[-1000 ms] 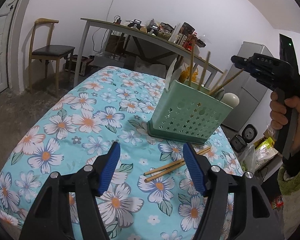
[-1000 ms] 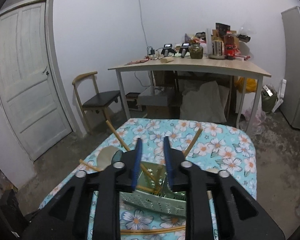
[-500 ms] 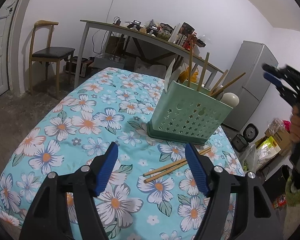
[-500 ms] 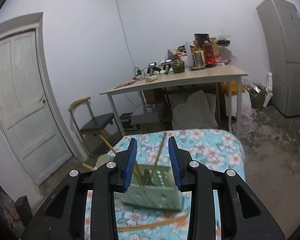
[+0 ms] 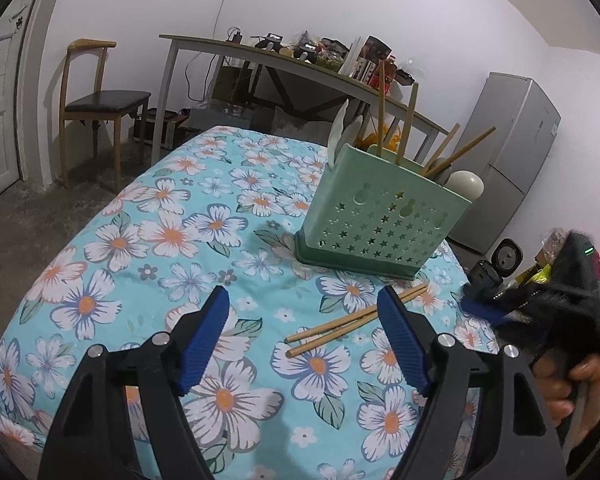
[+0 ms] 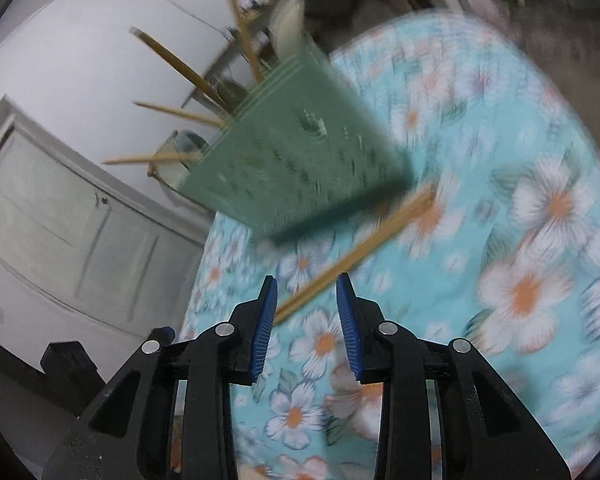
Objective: Organize utensils
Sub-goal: 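Reach the right tool to the remaining chopsticks and grasp one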
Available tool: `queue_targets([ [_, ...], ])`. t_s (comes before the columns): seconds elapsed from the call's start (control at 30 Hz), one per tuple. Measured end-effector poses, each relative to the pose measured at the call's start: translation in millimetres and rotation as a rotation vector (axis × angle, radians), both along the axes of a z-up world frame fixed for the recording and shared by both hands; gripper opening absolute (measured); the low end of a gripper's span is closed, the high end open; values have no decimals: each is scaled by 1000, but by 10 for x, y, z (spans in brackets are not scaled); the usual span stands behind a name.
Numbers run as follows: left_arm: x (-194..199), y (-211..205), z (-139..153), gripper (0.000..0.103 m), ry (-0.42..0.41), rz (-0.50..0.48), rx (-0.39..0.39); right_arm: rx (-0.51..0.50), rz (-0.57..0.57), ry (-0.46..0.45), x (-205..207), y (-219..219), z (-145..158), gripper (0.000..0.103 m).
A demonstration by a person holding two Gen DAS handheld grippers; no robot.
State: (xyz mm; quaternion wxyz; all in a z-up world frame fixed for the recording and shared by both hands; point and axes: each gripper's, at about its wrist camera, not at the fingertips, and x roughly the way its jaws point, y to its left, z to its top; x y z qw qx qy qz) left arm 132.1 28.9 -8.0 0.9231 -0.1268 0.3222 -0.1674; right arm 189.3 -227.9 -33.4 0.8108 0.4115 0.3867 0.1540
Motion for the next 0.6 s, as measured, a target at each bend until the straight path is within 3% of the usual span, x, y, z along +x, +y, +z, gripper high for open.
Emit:
queue_targets([
  [0.27,13,113,-29,75,10,25,-14,180,-57,130,254,88,-471,20],
  [0.6,35,160,-89,75,26,25,-24,327,-145,153,302,24,-646,17],
])
